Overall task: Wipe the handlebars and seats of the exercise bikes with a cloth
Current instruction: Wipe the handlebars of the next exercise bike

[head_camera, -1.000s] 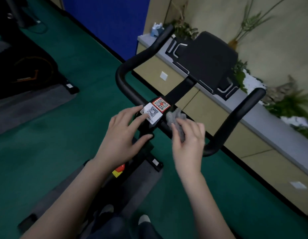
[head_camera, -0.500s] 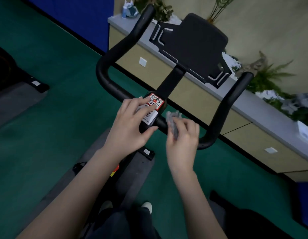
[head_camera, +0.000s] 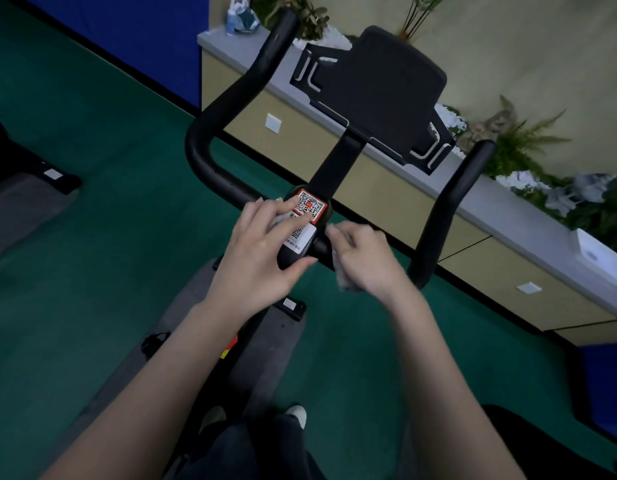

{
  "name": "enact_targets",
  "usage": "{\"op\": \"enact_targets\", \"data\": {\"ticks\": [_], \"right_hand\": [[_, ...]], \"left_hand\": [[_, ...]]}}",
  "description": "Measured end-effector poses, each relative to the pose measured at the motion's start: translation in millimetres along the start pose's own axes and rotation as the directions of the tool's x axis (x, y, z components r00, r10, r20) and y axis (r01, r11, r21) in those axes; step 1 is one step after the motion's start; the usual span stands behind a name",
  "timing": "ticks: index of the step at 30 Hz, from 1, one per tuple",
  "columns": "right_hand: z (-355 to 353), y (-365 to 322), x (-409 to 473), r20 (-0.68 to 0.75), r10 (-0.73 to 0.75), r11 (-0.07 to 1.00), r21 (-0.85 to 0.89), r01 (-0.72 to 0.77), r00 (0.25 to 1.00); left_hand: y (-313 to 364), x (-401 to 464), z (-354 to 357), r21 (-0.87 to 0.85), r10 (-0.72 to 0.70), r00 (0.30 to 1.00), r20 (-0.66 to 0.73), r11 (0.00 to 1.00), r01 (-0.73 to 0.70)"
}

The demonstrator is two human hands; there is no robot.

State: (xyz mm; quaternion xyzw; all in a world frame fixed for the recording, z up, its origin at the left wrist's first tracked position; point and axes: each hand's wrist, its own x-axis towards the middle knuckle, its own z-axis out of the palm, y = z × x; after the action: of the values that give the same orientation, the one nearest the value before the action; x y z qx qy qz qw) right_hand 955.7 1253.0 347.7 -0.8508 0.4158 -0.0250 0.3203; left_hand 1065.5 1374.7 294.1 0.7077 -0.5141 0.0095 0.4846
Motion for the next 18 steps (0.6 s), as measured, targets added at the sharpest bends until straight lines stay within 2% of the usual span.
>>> {"op": "enact_targets", "data": {"ticks": [3,7,11,15,18], "right_hand": [[6.0,2.5,-22.4,-0.118,-0.127,0.991,-0.067,0.120,0.985],[-5.4,9.5,-35.1,-0.020,-0.192,0.976,-0.106,0.189,0.981],[-16.2,13.9,-41.1,0.018,-0.301,0.946,-0.117,0.301,0.953],[-28.5,22.4,-36.4,0.195,-0.315,0.918,-0.187,0.350,0.929],[-25.7,22.2,-32.8,0.192,-0.339,0.879,-0.285,0.383,0.921]], "left_hand": [[-1.5,0.8,1.3,0.000,0.007,1.000,-0.006,1.000,-0.007],[-5.1,1.1,1.2,0.004,0.014,1.000,-0.001,1.000,-0.014],[-8.1,0.6,1.2,0.012,0.026,1.000,-0.006,1.000,-0.026],[-8.8,0.8,1.1,0.011,0.023,1.000,-0.007,1.000,-0.023],[-9.8,0.8,1.3,0.014,0.031,0.999,-0.005,0.999,-0.031]]}}
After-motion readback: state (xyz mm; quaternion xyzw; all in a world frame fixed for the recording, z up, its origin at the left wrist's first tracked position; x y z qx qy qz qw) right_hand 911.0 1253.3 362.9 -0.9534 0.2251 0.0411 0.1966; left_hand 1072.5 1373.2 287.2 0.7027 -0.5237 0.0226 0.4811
